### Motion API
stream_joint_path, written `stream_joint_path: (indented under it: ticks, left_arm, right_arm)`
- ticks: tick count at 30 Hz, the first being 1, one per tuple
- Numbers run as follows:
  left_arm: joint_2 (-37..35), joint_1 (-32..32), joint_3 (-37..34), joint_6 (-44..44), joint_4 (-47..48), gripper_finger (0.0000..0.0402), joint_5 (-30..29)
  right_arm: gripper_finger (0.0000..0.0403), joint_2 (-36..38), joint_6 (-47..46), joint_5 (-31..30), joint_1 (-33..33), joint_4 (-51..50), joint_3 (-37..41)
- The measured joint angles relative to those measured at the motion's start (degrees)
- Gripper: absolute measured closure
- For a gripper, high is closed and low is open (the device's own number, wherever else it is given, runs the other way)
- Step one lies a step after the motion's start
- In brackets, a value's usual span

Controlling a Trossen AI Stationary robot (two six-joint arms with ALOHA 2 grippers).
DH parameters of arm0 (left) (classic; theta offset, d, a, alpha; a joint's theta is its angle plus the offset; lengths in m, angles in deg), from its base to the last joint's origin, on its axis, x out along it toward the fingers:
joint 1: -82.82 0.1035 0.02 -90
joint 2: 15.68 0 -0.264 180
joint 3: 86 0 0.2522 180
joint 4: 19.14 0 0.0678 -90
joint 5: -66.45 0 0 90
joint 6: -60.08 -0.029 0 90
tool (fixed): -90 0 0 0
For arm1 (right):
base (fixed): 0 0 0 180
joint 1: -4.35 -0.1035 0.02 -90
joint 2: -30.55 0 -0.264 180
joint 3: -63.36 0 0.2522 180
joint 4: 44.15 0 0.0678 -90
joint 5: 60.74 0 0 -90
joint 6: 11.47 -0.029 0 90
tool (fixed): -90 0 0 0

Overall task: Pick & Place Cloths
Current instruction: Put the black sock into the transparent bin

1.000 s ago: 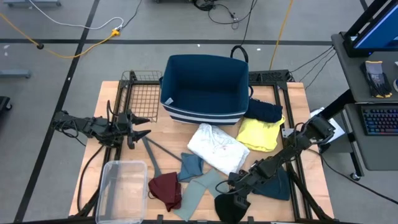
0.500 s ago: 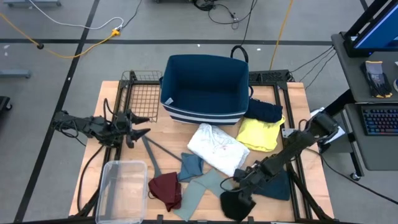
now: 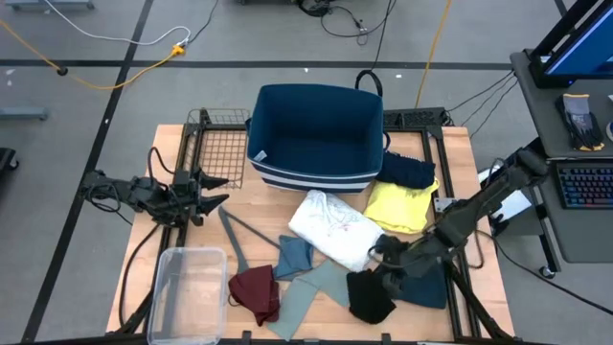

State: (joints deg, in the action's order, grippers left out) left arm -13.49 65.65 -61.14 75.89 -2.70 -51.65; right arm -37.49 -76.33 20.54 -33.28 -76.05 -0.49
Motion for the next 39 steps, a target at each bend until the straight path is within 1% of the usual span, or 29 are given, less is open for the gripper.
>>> stream_joint_path:
  ticks: [2,5,8,10,16,19,22,24,29,35,39]
  left_arm:
    - [0.01,0.0,0.0,1.28,0.0,0.0131,0.01]
    - [0.01,0.0,0.0,3.11,-0.07,0.0131,0.04]
    - [-0.01,-0.02,0.0,4.73,-0.36,0.0131,0.06]
    - [0.01,0.0,0.0,5.95,-0.44,0.0131,0.04]
    - [0.05,0.0,0.0,8.69,-2.31,0.0131,0.17]
    - [0.05,-0.02,0.0,7.84,-4.25,0.0131,1.73]
    - [0.29,-0.01,0.0,7.98,-6.11,0.0131,2.68]
    - [1.19,0.0,0.0,8.77,-7.91,0.0131,2.73]
    - [6.45,0.0,0.0,7.02,-17.01,0.0131,6.09]
    - [17.79,-0.01,0.12,6.11,-32.41,0.0131,10.44]
    - [27.6,-0.01,3.13,3.14,-40.56,0.0131,12.96]
  right_arm:
    - [0.0402,2.78,1.82,-3.19,0.0,1.82,0.0]
    - [0.0402,5.98,7.01,-8.71,0.02,6.69,0.0]
    - [0.0402,8.53,14.99,-14.0,0.02,15.32,0.0]
    - [0.0402,9.72,20.85,-16.3,0.07,22.01,0.0]
    - [0.0403,10.7,39.79,-17.04,0.13,45.26,-0.02]
    - [0.0403,10.7,46.86,-16.91,0.13,51.98,-0.04]
    - [0.0403,10.7,50.34,-16.91,0.13,54.24,-0.04]
    - [0.0403,10.68,50.98,-16.85,0.17,54.73,-0.04]
    - [0.0403,10.57,51.09,-16.78,0.68,54.71,-0.04]
    - [0.0403,10.57,51.29,-16.39,1.69,54.55,-0.04]
    - [0.0403,10.57,52.07,-13.61,2.74,54.77,-0.04]
